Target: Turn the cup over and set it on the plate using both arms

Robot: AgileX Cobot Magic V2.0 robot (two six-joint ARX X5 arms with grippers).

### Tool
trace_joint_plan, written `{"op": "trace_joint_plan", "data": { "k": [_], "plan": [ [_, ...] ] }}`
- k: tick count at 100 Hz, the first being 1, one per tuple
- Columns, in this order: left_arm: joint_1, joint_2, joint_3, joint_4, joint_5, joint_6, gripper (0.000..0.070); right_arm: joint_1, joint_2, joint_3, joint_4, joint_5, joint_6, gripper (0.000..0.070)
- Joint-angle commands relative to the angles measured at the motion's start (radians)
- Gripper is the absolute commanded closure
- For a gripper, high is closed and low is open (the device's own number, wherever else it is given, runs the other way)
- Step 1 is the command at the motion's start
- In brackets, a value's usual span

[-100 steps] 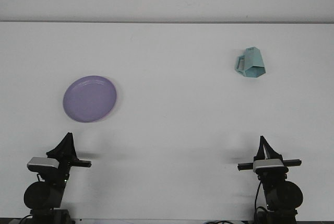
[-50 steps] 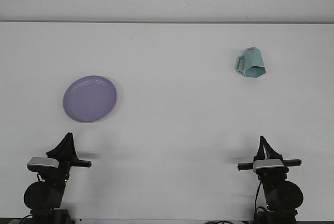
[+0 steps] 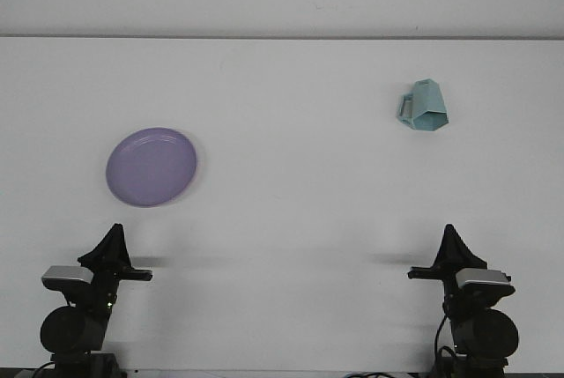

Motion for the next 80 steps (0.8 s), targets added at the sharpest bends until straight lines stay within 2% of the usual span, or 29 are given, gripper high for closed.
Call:
{"op": "trace_joint_plan", "data": {
  "k": [1,15,27,40,43,46,55,60,80],
  "plan": [
    [0.000,0.000,-0.003,0.015,-0.002,-0.024,0.0688,0.001,0.035,0.082,-0.018,0.031,0.040,0.0700],
    [0.000,0.000,0.011,0.013,-0.002,-0.024,0.0688,0.001,0.209,0.271,-0.071,0.055,-0.064,0.0700],
    [0.000,0.000,0.013,0.011,-0.002,-0.024,0.0689,0.000,0.406,0.425,-0.082,0.063,-0.203,0.0700],
    [0.000,0.000,0.013,0.017,-0.002,-0.022,0.0688,-0.002,0.600,0.517,-0.004,0.106,-0.364,0.0687],
    [0.000,0.000,0.013,0.019,-0.002,-0.022,0.0688,-0.005,0.642,0.522,0.034,0.108,-0.393,0.0659],
    [0.000,0.000,0.013,0.021,-0.002,-0.022,0.0688,-0.009,0.684,0.523,0.078,0.107,-0.417,0.0601],
    [0.000,0.000,0.013,0.029,-0.002,-0.022,0.0688,-0.027,0.807,0.523,0.180,0.106,-0.458,0.0342],
    [0.000,0.000,0.013,0.035,-0.002,-0.022,0.0688,-0.039,0.883,0.523,0.235,0.102,-0.462,0.0247],
    [0.000,0.000,0.013,0.038,-0.002,-0.023,0.0686,-0.091,1.208,0.524,0.530,0.075,-0.494,0.0230]
  ]
}}
